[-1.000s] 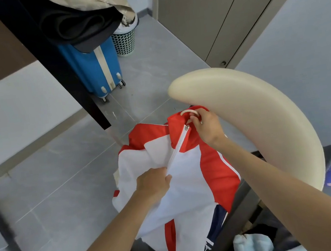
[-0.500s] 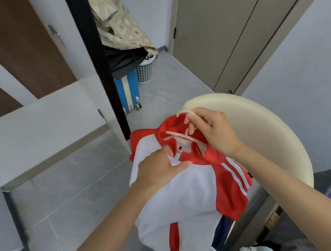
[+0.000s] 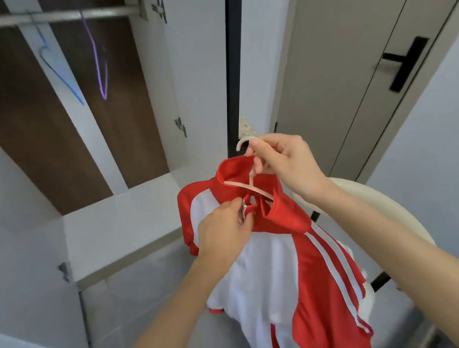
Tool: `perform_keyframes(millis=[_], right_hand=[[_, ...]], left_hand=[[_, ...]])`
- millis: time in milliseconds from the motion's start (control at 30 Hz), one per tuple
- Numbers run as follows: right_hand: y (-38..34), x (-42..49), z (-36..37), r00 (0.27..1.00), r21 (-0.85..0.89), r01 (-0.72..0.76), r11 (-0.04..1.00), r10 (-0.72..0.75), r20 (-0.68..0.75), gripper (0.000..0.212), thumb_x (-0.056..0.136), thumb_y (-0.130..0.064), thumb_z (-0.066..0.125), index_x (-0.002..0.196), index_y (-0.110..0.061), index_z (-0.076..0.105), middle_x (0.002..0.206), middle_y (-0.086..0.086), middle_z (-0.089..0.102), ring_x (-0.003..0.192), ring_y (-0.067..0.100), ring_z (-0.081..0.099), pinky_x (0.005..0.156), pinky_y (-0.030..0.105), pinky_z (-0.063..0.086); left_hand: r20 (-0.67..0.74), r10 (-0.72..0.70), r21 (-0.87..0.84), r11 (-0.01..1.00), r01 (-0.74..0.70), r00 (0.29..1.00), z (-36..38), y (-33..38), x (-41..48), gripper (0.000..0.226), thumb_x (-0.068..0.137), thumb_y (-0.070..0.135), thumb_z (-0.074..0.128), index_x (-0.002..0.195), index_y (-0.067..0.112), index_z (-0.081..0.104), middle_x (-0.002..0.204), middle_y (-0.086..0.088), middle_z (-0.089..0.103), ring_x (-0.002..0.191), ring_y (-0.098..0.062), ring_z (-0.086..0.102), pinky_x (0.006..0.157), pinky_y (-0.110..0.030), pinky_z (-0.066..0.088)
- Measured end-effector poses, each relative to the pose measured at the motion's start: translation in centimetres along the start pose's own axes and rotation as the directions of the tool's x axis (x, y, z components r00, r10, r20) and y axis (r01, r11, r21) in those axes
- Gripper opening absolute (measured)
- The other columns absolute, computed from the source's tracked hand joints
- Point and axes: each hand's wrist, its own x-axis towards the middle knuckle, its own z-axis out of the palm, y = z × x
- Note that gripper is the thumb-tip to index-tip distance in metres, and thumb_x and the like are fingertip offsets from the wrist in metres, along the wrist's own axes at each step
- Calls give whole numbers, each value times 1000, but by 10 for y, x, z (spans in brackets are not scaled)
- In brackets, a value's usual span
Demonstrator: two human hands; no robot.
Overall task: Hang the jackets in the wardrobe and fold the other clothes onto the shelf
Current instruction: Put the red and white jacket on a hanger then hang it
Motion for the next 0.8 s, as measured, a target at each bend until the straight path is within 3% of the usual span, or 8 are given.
perform_keyframes(millis=[100, 333, 400, 500, 567, 633, 700, 800], right_hand=[[-36, 0, 29, 999, 58, 9, 998, -6, -52, 25, 99, -13, 51, 80, -7, 65, 52, -4, 59, 56, 12, 65, 67, 24, 57], [-111, 27, 94, 988, 298, 2, 955, 44, -145, 30, 99, -11, 49, 71, -10, 62, 52, -2, 62, 64, 23, 65, 65, 32, 47], [-123, 30, 117, 994, 281, 32, 959, -1, -109, 27, 96, -11, 52, 72, -10, 65, 56, 3, 66, 70, 27, 67, 70, 36, 53], [-129, 26, 150, 998, 253, 13, 967, -27, 50, 22, 94, -10, 54, 76, -7, 67, 57, 0, 65, 64, 15, 67, 61, 22, 52], [-129, 26, 167, 991, 203, 3, 979, -30, 130, 23, 95, -11, 53, 78, -6, 68, 59, 0, 66, 66, 15, 67, 64, 22, 52], [-133, 29, 179, 985, 150, 21, 988, -46, 163, 25, 96, -12, 53, 77, -10, 69, 66, 3, 69, 68, 15, 69, 66, 23, 54], [-139, 36, 185, 981, 128, 65, 990, -87, 175, 28, 96, -13, 53, 74, -14, 69, 64, 1, 69, 57, 9, 62, 62, 22, 51], [-149, 46, 189, 968, 80, 145, 986, -158, 193, 28, 96, -15, 54, 73, -15, 69, 60, -2, 66, 52, 7, 54, 61, 19, 49]], left_hand=[[-76, 4, 16, 1000, -3, 997, -42, -12, -16, 28, 93, 41, 53, 76, 19, 48, 71, 7, 56, 65, -13, 50, 48, -20, 28], [-198, -118, -106, 989, 99, 973, -117, -44, -49, 26, 89, 39, 62, 81, 14, 63, 73, 5, 65, 74, -19, 61, 62, -28, 43], [-235, -142, -149, 983, 108, 962, -132, -47, -53, 26, 88, 37, 63, 77, 14, 59, 68, 5, 62, 70, -21, 60, 61, -30, 44], [-283, -181, -227, 967, 117, 942, -150, -55, -58, 36, 87, 34, 66, 62, 22, 42, 53, 8, 49, 57, -17, 50, 55, -31, 38], [-312, -189, -229, 966, 119, 931, -159, -64, -64, 44, 87, 35, 68, 59, 25, 35, 51, 9, 45, 53, -15, 45, 54, -31, 35], [-297, -180, -245, 964, 107, 938, -168, -75, -69, 39, 86, 38, 69, 62, 24, 42, 56, 8, 52, 57, -14, 52, 59, -33, 44], [-244, -182, -247, 962, 121, 953, -180, -89, -71, 28, 84, 47, 68, 72, 26, 55, 71, 12, 64, 71, -7, 61, 70, -31, 52], [-356, -196, -182, 974, 138, 914, -208, -111, -68, 32, 77, 61, 67, 77, 31, 56, 77, 17, 61, 73, 0, 56, 63, -21, 46]])
